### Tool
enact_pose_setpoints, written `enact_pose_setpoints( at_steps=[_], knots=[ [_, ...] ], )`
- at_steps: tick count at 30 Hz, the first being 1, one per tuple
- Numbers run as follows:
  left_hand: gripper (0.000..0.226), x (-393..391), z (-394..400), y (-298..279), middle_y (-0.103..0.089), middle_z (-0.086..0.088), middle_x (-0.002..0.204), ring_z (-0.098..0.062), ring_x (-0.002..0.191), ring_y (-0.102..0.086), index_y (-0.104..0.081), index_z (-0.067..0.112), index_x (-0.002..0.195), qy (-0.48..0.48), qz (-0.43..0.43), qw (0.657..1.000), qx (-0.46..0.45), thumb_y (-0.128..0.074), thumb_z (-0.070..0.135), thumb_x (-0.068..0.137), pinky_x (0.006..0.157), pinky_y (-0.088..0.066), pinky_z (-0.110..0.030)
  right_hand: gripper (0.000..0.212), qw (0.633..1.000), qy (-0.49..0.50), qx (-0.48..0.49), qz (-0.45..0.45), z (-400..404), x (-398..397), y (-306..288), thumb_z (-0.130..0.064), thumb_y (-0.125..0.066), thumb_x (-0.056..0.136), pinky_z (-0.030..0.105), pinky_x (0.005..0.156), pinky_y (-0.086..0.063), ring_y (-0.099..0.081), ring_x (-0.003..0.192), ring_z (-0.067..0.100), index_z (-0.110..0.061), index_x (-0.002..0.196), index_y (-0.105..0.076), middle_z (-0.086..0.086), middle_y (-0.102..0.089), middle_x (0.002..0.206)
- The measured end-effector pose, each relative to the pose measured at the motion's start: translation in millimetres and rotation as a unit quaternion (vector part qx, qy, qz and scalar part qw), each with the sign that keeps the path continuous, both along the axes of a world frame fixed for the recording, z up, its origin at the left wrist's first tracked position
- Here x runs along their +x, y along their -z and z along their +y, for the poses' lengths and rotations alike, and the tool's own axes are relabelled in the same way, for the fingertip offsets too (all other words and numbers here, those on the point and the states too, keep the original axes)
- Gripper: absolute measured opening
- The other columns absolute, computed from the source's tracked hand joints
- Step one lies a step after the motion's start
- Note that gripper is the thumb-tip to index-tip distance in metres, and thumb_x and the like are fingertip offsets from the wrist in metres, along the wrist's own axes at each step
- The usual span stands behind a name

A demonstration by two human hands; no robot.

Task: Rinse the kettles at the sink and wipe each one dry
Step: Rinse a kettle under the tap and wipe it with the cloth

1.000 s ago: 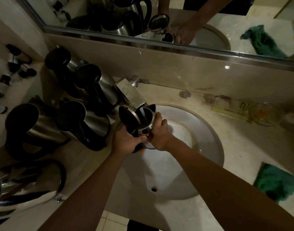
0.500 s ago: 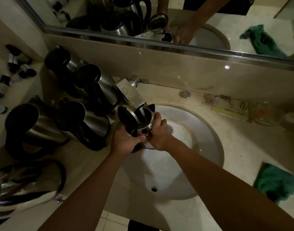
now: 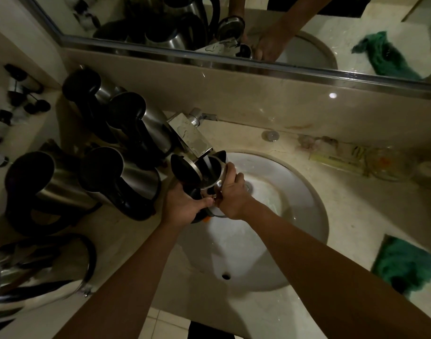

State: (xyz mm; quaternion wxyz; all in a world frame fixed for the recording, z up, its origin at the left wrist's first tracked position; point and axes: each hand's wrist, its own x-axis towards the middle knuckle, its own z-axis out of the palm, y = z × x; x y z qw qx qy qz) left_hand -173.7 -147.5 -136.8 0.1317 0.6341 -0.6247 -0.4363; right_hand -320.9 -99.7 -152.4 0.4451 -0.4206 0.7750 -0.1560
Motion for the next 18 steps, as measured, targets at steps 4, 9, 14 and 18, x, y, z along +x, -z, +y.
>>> enact_pose_setpoints(
  at_steps=[4, 9, 14, 18],
  knots=[
    [0.070, 0.0, -0.1, -1.4, -0.058, 0.014, 0.105, -0.010, 0.101, -0.055, -0.061, 0.021, 0.124, 0.003, -0.003, 1.000, -0.005, -0.094, 0.021, 0.062, 0.083, -0.044, -0.026, 0.121, 1.000, 0.000, 0.004, -0.003, 0.3, -0.7, -0.9, -0.031, -0.082, 0.081, 0.050, 0.120, -0.033, -0.020, 0.148, 0.046, -0.025, 0.157, 0.012, 0.022, -0.014, 0.154],
    [0.077, 2.9, -0.2, 0.8, -0.060, 0.014, 0.109, -0.013, 0.104, -0.059, -0.060, 0.024, 0.125, 0.004, -0.019, 1.000, -0.019, -0.096, 0.028, 0.057, 0.090, -0.056, -0.039, 0.121, 1.000, -0.013, 0.004, 0.000, -0.4, 0.1, -2.4, -0.034, -0.079, 0.084, 0.050, 0.120, -0.028, -0.016, 0.149, 0.048, -0.022, 0.158, 0.016, 0.023, -0.011, 0.155],
    [0.074, 2.7, -1.7, 0.9, -0.061, 0.014, 0.107, -0.016, 0.105, -0.063, -0.060, 0.027, 0.122, 0.000, -0.015, 1.000, -0.015, -0.096, 0.028, 0.057, 0.088, -0.059, -0.044, 0.119, 1.000, -0.006, 0.008, -0.007, -1.8, 0.0, -3.5, -0.033, -0.078, 0.086, 0.050, 0.121, -0.027, -0.013, 0.150, 0.048, -0.022, 0.159, 0.015, 0.024, -0.010, 0.156],
    [0.074, 3.1, -2.5, 2.7, -0.060, 0.015, 0.110, -0.012, 0.107, -0.059, -0.059, 0.025, 0.125, 0.005, -0.008, 1.000, -0.011, -0.095, 0.025, 0.060, 0.090, -0.054, -0.035, 0.121, 1.000, -0.007, 0.018, -0.005, -3.6, 0.6, -3.3, -0.033, -0.078, 0.085, 0.053, 0.123, -0.027, -0.012, 0.151, 0.049, -0.023, 0.159, 0.017, 0.025, -0.007, 0.159]
  ],
)
